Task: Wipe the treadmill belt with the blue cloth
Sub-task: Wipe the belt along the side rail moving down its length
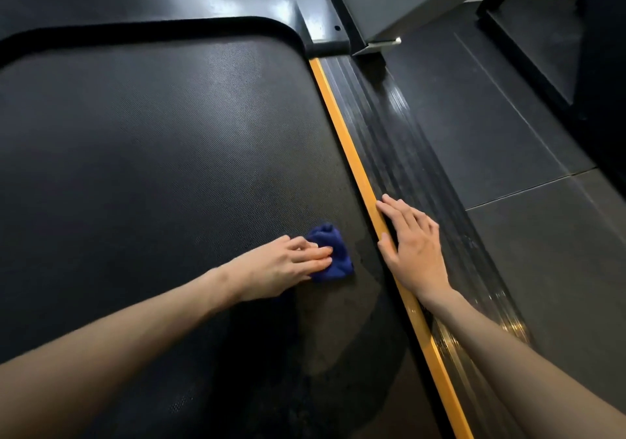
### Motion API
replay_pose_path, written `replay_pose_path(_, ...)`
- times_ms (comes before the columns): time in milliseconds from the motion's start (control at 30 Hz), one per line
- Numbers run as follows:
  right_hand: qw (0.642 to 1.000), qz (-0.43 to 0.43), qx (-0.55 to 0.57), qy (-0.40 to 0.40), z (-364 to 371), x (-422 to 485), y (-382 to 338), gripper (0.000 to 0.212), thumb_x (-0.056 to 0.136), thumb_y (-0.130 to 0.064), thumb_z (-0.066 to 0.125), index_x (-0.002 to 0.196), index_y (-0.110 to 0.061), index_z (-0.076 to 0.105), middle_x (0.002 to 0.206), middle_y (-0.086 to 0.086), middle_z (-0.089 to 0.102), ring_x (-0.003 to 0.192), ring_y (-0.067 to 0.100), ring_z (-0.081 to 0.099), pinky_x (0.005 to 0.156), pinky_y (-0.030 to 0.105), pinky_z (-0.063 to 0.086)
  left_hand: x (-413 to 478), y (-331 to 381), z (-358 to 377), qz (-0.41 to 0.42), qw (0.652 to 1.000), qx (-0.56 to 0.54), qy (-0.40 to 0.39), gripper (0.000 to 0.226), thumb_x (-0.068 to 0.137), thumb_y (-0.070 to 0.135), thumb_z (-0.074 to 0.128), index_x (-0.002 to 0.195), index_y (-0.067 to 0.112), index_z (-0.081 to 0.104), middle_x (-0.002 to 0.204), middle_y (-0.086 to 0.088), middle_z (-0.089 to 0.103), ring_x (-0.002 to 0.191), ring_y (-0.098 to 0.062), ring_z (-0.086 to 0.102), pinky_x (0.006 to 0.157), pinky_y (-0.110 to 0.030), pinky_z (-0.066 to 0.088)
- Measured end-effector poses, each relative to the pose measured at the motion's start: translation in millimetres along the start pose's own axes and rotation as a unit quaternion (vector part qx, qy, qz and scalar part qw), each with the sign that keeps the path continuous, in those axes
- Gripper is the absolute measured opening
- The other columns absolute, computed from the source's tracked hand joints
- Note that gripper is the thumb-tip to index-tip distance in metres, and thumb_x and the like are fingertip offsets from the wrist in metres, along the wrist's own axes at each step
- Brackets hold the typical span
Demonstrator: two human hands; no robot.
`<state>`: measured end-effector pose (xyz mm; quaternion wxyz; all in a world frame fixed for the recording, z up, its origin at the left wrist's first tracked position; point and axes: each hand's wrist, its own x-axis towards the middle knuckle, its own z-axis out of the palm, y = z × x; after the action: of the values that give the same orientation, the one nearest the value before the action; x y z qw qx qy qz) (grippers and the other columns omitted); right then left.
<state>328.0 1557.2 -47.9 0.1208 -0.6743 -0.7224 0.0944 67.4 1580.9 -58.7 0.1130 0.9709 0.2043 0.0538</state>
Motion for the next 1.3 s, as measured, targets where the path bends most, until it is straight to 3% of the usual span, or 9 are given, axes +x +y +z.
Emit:
replay_pose_path(133,1.0,0.002,0.002,0.005,1.2,0.2,0.2,0.05,0.09,-0.035,0.042,0.139,-0.027,0.04,0.147,-0.008,0.038,0.135,0.013,0.032,0.11,0.031,0.013,9.5,-8.6,-2.6,0.03,0.998,0.051,-0.031,0.044,0.087,0.038,0.044,0.123,0.016,0.058,0.131,-0.002,0.056,0.113,-0.021,0.055,0.096,-0.031,0.036)
replay_pose_path(267,1.0,0.009,0.002,0.009,1.6,0.6,0.1,0.05,0.089,-0.035,0.043,0.138,-0.027,0.041,0.146,-0.007,0.039,0.134,0.014,0.034,0.109,0.032,0.014,6.0,-1.9,19.6,0.001,0.999,0.022,-0.036,0.054,0.093,0.033,0.041,0.142,0.014,0.036,0.149,-0.003,0.035,0.141,-0.018,0.02,0.116,-0.036,0.012)
replay_pose_path(367,1.0,0.008,0.003,0.01,2.5,0.8,-0.7,0.05,0.089,-0.035,0.044,0.138,-0.027,0.041,0.146,-0.008,0.039,0.134,0.013,0.033,0.109,0.031,0.014,8.0,-12.5,17.1,0.033,0.999,0.023,-0.021,0.056,0.083,0.013,0.057,0.137,0.011,0.044,0.143,-0.006,0.044,0.138,-0.02,0.027,0.115,-0.04,0.02)
replay_pose_path(467,1.0,0.008,0.007,0.013,3.6,0.7,-0.1,0.049,0.09,-0.034,0.044,0.138,-0.027,0.042,0.146,-0.008,0.04,0.134,0.013,0.033,0.109,0.032,0.014,12.7,-36.0,12.2,0.044,0.999,-0.002,-0.006,0.048,0.084,0.011,0.041,0.131,0.008,0.052,0.138,-0.008,0.05,0.136,-0.021,0.031,0.117,-0.03,0.013)
replay_pose_path(767,1.0,0.009,0.017,0.019,3.0,1.1,0.6,0.048,0.09,-0.035,0.043,0.138,-0.028,0.042,0.146,-0.01,0.039,0.134,0.009,0.031,0.11,0.027,0.008,40.3,-105.5,-12.5,-0.258,0.956,-0.018,0.14,0.047,0.081,0.003,0.038,0.124,-0.005,0.054,0.133,-0.024,0.049,0.125,-0.043,0.044,0.108,-0.04,0.027)
replay_pose_path(933,1.0,0.012,0.006,0.011,1.4,1.0,-1.1,0.049,0.09,-0.034,0.044,0.138,-0.028,0.041,0.146,-0.01,0.038,0.134,0.01,0.03,0.109,0.028,0.01,37.0,-63.1,3.1,0.007,0.996,-0.083,-0.009,0.044,0.097,0.026,0.032,0.126,0.001,0.054,0.135,-0.016,0.05,0.133,-0.022,0.035,0.114,-0.029,0.015)
replay_pose_path(1100,1.0,0.013,-0.002,0.01,0.7,0.4,-2.0,0.05,0.09,-0.034,0.044,0.139,-0.028,0.041,0.147,-0.009,0.038,0.135,0.01,0.031,0.109,0.028,0.01,30.9,-49.3,-1.2,0.136,0.988,-0.047,-0.05,0.053,0.101,0.025,0.013,0.129,0.007,0.054,0.136,-0.01,0.051,0.13,-0.019,0.039,0.114,-0.028,0.017)
replay_pose_path(1200,1.0,0.011,0.011,0.012,1.6,1.3,-1.4,0.049,0.089,-0.035,0.044,0.138,-0.028,0.042,0.146,-0.01,0.038,0.134,0.009,0.03,0.109,0.028,0.011,34.6,-69.6,-5.6,0.152,0.986,-0.021,-0.072,0.055,0.101,0.026,0.01,0.131,0.01,0.053,0.137,-0.007,0.05,0.13,-0.018,0.039,0.108,-0.035,0.028)
replay_pose_path(1300,1.0,0.009,0.017,0.018,2.2,0.8,-0.2,0.049,0.09,-0.034,0.043,0.138,-0.028,0.042,0.146,-0.011,0.038,0.134,0.007,0.029,0.108,0.026,0.01,35.0,-91.7,-15.1,0.059,0.998,-0.036,-0.014,0.058,0.102,0.031,0.015,0.121,-0.001,0.059,0.128,-0.017,0.057,0.123,-0.022,0.041,0.104,-0.029,0.024)
